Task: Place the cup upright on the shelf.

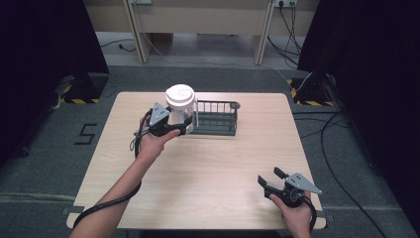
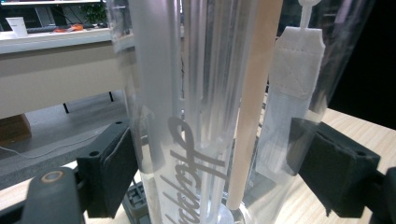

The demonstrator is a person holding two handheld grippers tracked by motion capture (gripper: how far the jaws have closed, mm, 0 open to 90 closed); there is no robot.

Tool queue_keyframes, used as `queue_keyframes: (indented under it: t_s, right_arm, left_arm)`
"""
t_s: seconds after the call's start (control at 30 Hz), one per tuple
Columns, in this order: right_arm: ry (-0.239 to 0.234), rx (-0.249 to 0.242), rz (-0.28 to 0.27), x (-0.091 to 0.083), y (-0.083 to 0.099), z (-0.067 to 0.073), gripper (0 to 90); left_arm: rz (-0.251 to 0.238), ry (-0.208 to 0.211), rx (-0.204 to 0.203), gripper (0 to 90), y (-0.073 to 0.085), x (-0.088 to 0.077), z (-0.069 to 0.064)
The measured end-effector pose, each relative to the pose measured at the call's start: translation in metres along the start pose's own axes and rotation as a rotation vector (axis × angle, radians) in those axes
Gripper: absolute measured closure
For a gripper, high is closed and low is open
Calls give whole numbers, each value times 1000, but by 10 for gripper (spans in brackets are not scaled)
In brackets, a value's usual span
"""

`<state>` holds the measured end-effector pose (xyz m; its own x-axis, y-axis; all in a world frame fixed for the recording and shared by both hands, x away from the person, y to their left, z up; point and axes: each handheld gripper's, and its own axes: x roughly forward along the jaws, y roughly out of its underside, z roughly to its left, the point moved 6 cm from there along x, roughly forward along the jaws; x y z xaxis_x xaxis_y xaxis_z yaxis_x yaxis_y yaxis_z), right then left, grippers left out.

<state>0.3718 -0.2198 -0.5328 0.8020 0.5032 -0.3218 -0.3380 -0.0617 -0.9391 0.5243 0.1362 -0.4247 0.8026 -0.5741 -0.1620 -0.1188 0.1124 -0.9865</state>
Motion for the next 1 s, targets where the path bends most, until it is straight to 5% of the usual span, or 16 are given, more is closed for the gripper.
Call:
queue_keyframes:
  t_s: [1.0]
  right_arm:
    - [-2, 9, -2, 0, 0, 0, 249]
  left_arm:
    - [-1, 4, 5, 174, -15, 25, -4]
